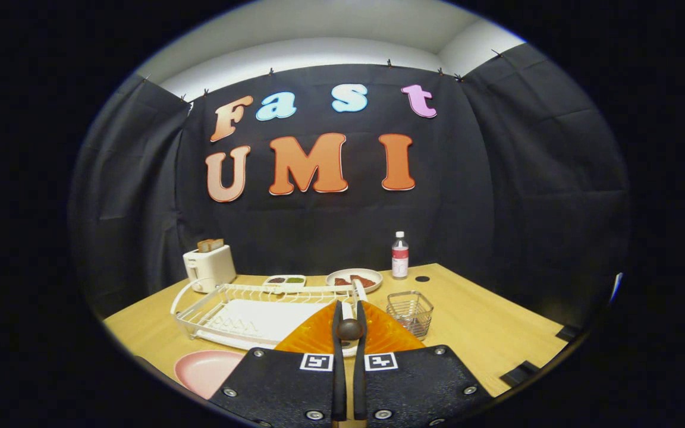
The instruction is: Take the plate from the dish rack, then take the spoon from the basket and place it into the plate.
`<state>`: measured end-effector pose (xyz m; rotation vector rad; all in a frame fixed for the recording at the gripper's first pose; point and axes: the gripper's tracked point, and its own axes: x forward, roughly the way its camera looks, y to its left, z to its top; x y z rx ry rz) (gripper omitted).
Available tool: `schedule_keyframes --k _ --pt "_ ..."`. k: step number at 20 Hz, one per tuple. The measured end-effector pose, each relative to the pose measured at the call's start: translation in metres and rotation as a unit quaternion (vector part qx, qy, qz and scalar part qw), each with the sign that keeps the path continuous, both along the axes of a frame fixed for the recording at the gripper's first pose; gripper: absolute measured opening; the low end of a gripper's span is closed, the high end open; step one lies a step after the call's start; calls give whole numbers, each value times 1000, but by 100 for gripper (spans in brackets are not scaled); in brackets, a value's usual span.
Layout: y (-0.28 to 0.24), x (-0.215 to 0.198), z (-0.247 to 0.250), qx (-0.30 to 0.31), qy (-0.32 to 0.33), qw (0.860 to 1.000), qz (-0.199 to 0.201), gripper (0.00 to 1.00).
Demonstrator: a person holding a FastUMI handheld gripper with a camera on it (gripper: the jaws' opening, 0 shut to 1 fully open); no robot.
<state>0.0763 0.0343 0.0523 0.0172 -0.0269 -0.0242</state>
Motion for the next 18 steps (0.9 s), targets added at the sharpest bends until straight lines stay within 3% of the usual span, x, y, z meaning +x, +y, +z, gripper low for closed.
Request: schedule_keyframes --k 10,18 --pt "83 -25 -46 37 25 998 52 5" --pt "130 -18 -75 53 35 994 87 5"
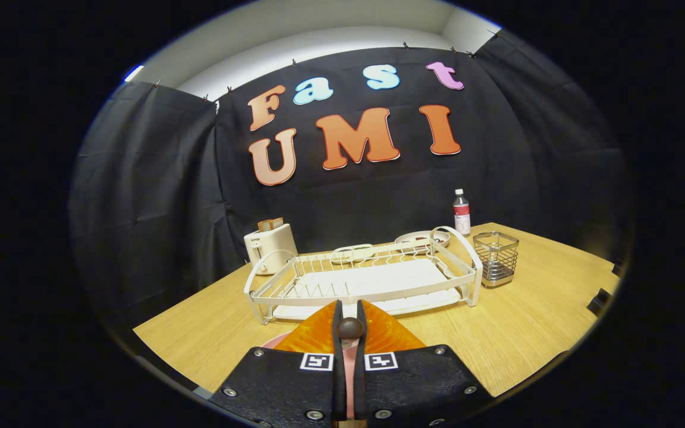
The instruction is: Take the plate from the dish rack, then take the spoon from the basket and place it into the plate.
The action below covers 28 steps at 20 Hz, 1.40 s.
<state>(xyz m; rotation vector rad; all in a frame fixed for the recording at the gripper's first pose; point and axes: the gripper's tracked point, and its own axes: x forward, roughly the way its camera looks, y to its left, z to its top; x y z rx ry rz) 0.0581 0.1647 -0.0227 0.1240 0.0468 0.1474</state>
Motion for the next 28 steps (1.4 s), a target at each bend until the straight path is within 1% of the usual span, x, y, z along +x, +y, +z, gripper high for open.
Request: schedule_keyframes --k 4,7,8,10,15,18,20,21,23,25,26,27,28 --pt "10 2 -14 7 6 1000 9 5" --pt "11 0 -25 -7 14 1000 14 5" --pt "12 -2 -22 -9 9 1000 14 5" --pt "12 -4 -25 -18 11 1000 16 7" --pt "8 -8 -44 -33 39 999 13 17" --pt "5 -11 -55 -35 56 998 9 19" --pt "5 -10 -56 -34 59 998 6 34" --pt "1 -12 -54 -39 56 998 2 52" --pt "-6 -14 -48 -54 46 997 -6 73" --pt "-14 -17 -42 -66 38 997 -12 84" --pt "-18 -20 -40 -68 37 997 -14 87" --pt "-21 -22 -39 -68 36 997 -16 93" --pt "-24 -25 -37 -68 37 997 -16 96"
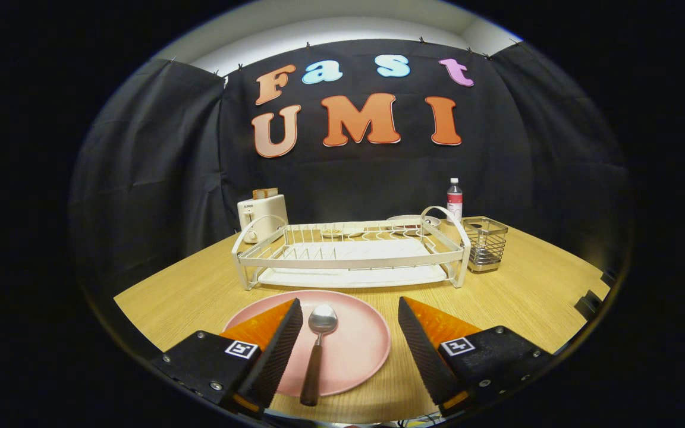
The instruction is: Take the plate from the dish rack, then take the spoon from the basket and place it into the plate.
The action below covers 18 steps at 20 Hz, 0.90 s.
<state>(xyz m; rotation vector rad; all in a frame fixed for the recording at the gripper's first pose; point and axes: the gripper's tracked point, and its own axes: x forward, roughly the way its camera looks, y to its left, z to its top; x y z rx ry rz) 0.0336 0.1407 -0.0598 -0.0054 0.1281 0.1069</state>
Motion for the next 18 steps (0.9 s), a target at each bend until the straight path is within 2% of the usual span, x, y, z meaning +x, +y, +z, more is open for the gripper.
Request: schedule_keyframes --k 8,18 --pt "-48 -14 36 -28 -30 999 -30 97" --pt "-142 -37 79 -24 -59 993 -99 97"
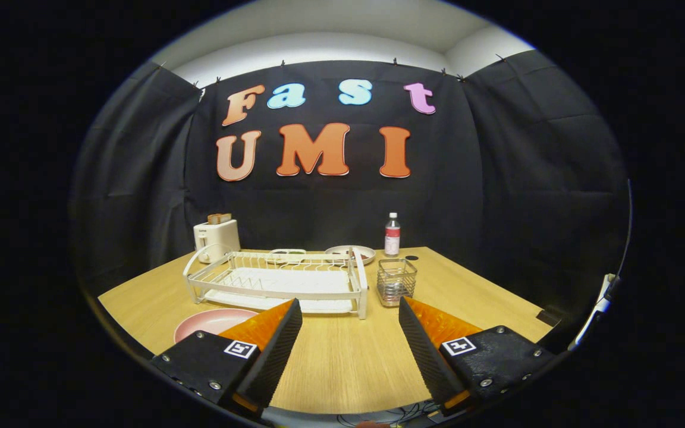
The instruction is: Take the plate from the dish rack, then take the spoon from the basket and place it into the plate.
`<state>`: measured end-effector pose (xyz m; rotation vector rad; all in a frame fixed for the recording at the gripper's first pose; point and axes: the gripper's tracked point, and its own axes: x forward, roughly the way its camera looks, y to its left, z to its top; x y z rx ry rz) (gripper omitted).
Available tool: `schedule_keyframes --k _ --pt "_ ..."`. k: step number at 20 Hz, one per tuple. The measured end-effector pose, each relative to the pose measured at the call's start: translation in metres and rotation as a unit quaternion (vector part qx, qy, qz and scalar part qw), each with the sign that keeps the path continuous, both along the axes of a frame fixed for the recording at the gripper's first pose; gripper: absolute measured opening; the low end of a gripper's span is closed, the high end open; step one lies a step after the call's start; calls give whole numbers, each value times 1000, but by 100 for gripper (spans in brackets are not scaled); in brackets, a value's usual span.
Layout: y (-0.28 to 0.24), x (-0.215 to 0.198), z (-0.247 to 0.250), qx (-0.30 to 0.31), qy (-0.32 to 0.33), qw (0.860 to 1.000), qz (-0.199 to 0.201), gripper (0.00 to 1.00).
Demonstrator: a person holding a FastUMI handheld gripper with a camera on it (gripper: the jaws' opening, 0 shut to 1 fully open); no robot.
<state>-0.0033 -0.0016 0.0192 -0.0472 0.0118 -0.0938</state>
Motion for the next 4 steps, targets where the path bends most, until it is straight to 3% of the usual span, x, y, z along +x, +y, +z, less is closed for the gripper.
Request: schedule_keyframes --k 4 --pt "-23 -7 1 13 0 1000 -16 97"
